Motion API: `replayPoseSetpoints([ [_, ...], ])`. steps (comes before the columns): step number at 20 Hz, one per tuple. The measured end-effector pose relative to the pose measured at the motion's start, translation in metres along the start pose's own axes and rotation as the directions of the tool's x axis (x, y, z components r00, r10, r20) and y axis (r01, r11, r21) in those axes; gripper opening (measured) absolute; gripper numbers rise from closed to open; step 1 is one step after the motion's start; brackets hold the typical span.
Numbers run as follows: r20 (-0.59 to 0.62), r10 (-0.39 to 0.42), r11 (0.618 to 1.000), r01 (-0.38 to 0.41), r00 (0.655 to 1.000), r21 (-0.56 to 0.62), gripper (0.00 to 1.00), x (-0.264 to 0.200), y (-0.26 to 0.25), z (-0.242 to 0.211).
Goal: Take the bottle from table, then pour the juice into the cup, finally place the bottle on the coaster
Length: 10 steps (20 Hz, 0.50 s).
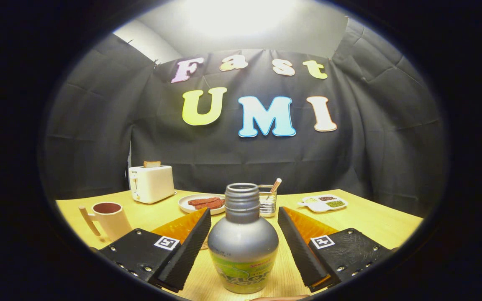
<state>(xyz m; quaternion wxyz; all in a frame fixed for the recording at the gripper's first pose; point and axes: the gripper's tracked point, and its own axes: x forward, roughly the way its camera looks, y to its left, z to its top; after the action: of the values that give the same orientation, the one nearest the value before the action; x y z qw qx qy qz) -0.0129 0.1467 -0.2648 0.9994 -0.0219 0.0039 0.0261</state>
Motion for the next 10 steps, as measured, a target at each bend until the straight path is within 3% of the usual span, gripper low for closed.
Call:
replayPoseSetpoints([
  [10,-0.061,-0.024,0.999,0.022,0.998,-0.033,0.97,0.009,-0.002,-0.028],
])
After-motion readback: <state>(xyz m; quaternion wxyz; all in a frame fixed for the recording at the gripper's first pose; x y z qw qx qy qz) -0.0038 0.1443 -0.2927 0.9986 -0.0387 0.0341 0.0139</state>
